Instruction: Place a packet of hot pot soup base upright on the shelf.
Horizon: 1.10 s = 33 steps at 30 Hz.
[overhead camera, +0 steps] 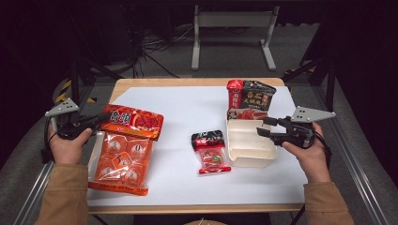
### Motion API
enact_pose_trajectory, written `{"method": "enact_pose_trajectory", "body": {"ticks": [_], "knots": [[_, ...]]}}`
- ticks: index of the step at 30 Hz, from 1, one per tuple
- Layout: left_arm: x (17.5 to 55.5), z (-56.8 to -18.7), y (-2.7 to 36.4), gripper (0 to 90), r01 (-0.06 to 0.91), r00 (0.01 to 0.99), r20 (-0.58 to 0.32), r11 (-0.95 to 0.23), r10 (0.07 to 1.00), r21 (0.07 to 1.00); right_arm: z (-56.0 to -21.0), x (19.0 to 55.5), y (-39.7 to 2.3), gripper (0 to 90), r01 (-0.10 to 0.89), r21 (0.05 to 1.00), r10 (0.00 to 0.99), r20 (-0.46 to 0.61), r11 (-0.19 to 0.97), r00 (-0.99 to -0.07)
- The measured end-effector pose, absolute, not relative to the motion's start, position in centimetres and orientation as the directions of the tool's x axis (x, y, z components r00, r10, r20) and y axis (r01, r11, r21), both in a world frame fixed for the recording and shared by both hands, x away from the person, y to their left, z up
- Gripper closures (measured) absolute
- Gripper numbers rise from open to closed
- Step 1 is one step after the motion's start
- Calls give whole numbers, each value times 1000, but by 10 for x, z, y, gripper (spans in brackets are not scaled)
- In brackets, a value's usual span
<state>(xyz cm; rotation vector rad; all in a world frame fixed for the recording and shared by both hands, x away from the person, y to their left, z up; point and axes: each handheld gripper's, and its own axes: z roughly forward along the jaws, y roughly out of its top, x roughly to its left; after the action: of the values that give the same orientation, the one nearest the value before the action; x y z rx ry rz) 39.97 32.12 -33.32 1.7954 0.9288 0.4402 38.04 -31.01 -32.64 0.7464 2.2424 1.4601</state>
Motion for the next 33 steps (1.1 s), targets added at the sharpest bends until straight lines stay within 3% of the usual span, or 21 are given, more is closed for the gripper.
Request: {"method": "enact_pose_trajectory", "body": {"ticks": [20,33], "knots": [[355,-298,307,900,252,728,-81,-157,680,955,-324,375,-290,495,209,913,563,-27,350,-826],[326,-275,288,900,164,801,-4,-213,598,963,-321,371,-275,494,186,917,522,-28,353,-853]]}}
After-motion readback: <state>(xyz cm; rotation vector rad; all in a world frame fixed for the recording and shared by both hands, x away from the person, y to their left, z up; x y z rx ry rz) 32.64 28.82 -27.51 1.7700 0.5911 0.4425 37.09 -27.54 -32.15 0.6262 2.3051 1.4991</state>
